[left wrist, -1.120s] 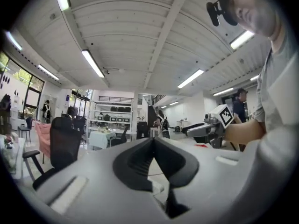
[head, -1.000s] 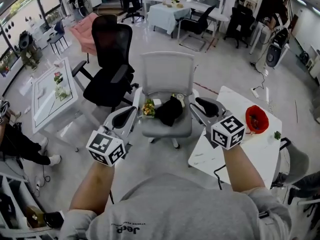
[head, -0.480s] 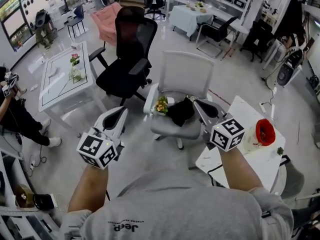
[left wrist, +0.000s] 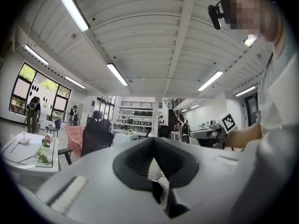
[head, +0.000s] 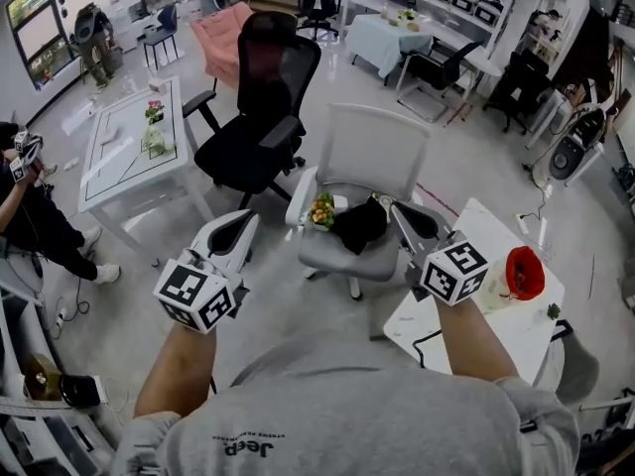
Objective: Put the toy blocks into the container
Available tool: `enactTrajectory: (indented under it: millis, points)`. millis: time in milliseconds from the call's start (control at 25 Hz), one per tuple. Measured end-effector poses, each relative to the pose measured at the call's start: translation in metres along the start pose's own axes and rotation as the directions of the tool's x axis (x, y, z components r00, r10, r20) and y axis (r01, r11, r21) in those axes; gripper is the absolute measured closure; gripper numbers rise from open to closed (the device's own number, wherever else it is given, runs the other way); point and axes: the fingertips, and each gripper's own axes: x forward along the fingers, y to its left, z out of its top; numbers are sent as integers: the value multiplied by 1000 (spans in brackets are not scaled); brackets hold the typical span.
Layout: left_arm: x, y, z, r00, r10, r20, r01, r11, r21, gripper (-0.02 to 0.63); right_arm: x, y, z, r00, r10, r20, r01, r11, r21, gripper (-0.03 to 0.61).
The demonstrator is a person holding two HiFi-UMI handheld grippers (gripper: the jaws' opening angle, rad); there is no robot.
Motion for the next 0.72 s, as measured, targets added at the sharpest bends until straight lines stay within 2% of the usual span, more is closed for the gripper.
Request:
enactTrajectory:
  millis: [360,720]
  points:
    - [7,-10,2,1000,-11,5,11,1000,12,555,-9,-10,2,1000,-11,11,11,1000,-12,575]
    - [6,-6,3,1000,-5,5,5,1000,8,555,-4,-4,2,1000,13,-10,-13,999,-40,576]
